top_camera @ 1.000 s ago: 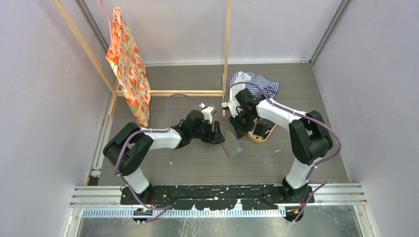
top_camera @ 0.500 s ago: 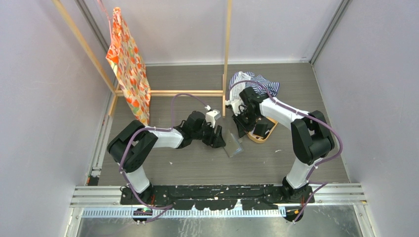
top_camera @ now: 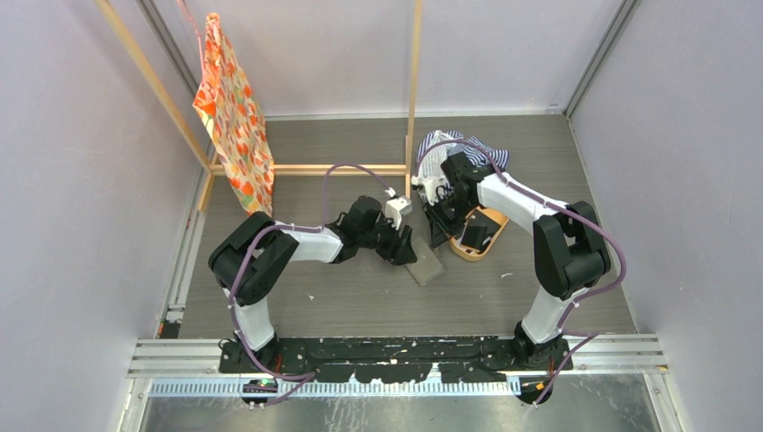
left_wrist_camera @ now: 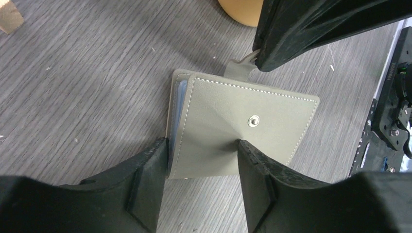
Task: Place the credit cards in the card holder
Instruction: Close the card holder at the center of the board.
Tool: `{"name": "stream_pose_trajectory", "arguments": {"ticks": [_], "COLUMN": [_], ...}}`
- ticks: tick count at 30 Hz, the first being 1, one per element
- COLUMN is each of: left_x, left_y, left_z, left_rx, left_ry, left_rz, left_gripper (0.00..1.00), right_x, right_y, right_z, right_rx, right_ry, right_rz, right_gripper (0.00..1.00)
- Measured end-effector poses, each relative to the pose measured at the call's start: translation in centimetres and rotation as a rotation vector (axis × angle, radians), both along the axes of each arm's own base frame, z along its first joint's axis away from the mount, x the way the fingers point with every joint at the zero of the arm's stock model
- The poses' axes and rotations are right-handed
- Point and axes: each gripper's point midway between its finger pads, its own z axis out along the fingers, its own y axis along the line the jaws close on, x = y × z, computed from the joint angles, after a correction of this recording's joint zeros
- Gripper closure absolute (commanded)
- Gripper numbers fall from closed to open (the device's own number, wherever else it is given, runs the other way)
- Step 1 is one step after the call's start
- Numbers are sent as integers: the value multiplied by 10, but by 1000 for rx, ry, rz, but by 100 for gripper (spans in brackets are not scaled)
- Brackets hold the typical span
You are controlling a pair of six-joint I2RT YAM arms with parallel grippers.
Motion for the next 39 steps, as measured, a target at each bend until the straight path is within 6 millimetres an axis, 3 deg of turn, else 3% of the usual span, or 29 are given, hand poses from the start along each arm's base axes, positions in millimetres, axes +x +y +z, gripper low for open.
{"name": "stream_pose_trajectory", "arguments": {"ticks": [7,10,21,29,39], "left_x": [0,-1,-29,-32,-32], "left_y": [1,2,-6,-8,-7], "left_z": [-3,-5,-7,-7,-7], "left_rx": [8,5,11,26,29], "left_ry": [24,60,196,237,249], "left_rz": [24,56,178,234,255], "left_gripper": [72,78,84,86,86], "right_x": [-4,-6,-27,-35,-35], "right_y": [9,12,10,4,2], "right_z": [4,2,-22,-23,-23], "right_rx": [52,67,42,25,11], "right_ry": [22,42,165,182,191], "right_rz": [14,19,96,157,137], "right_gripper": [97,97,93,71,65]}}
